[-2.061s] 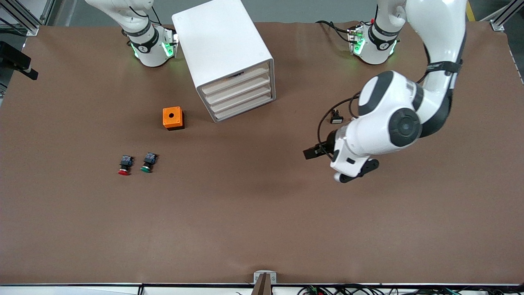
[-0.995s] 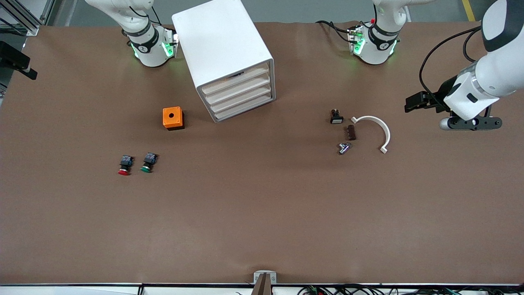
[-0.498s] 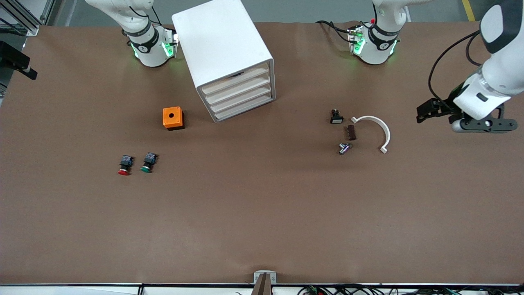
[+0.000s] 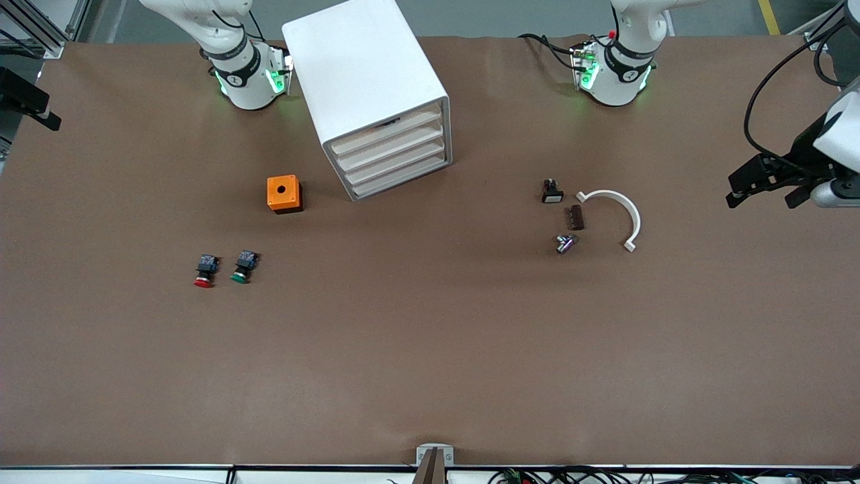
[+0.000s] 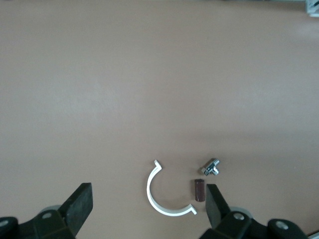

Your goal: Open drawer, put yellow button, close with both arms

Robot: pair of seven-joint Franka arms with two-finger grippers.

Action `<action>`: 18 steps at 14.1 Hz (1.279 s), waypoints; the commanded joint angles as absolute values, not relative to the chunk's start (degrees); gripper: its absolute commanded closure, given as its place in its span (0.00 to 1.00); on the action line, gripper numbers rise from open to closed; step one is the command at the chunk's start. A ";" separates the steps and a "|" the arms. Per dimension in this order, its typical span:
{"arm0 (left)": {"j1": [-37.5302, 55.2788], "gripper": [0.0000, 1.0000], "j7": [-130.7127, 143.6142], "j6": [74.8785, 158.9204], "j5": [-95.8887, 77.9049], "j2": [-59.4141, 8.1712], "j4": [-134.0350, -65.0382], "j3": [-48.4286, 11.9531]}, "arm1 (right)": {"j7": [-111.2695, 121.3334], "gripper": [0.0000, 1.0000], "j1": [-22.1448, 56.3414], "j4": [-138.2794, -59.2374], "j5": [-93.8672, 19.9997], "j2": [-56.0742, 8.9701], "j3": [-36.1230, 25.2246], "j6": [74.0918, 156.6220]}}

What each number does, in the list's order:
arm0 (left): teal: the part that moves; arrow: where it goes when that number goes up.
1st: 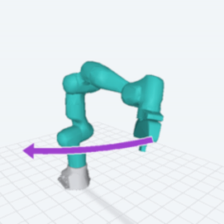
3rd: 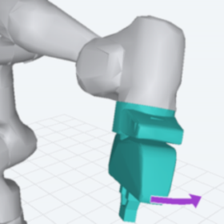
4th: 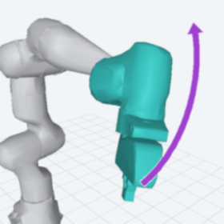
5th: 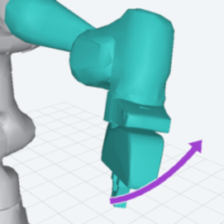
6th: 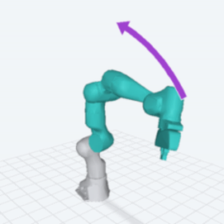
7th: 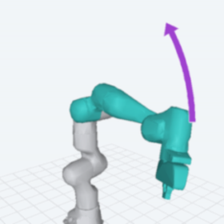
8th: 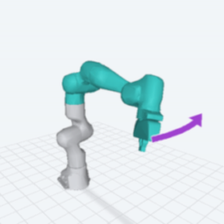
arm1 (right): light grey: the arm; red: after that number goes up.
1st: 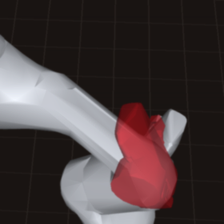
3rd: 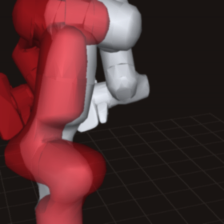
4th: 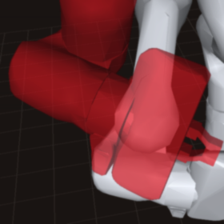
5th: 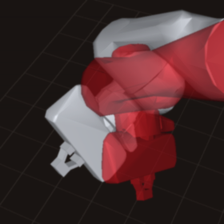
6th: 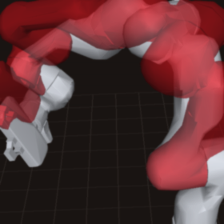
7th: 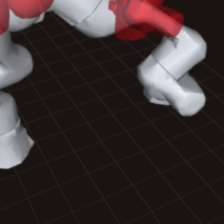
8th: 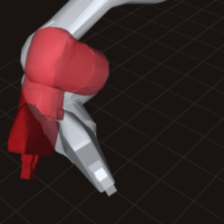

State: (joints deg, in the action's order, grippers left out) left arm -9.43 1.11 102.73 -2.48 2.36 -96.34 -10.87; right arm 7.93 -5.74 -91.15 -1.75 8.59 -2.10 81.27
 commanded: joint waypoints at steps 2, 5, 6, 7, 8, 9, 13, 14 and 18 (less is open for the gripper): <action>-9.58 0.00 0.70 102.22 -1.32 0.71 -92.03 -11.25 | 8.35 0.00 -6.24 -92.02 -1.76 9.84 -1.76 81.47; -8.79 0.00 0.70 102.13 -1.32 0.70 -91.58 -11.16 | 8.35 0.00 -6.15 -92.02 -1.76 9.84 -1.58 81.47; -8.27 0.00 0.70 102.13 -1.32 0.70 -91.58 -10.99 | 8.35 0.00 -6.15 -92.02 -1.76 9.84 -1.58 81.47; -6.87 0.00 0.79 102.04 -1.32 0.70 -91.58 -9.68 | 8.35 0.00 -6.15 -92.02 -1.76 9.84 -1.58 81.47; -4.51 0.00 0.79 102.04 -1.32 0.70 -91.58 -6.80 | 8.35 0.00 -6.24 -92.02 -1.76 9.84 -1.58 81.47; -3.70 0.00 0.62 101.95 -1.32 0.70 -91.67 -5.72 | 8.35 0.00 -6.15 -92.02 -1.76 9.84 -1.58 81.47; -0.97 0.00 0.53 101.87 -1.32 0.70 -91.76 -3.08 | 8.35 0.00 -6.15 -92.02 -1.76 9.93 -1.58 81.39; -0.71 0.00 0.61 101.78 -1.32 0.70 -91.84 -3.08 | 8.44 0.00 -6.24 -92.02 -1.76 9.93 -1.58 81.39; 1.23 0.00 0.70 100.90 -1.32 0.70 -91.93 -1.32 | 8.35 0.00 -6.24 -92.02 -1.76 9.93 -1.58 81.39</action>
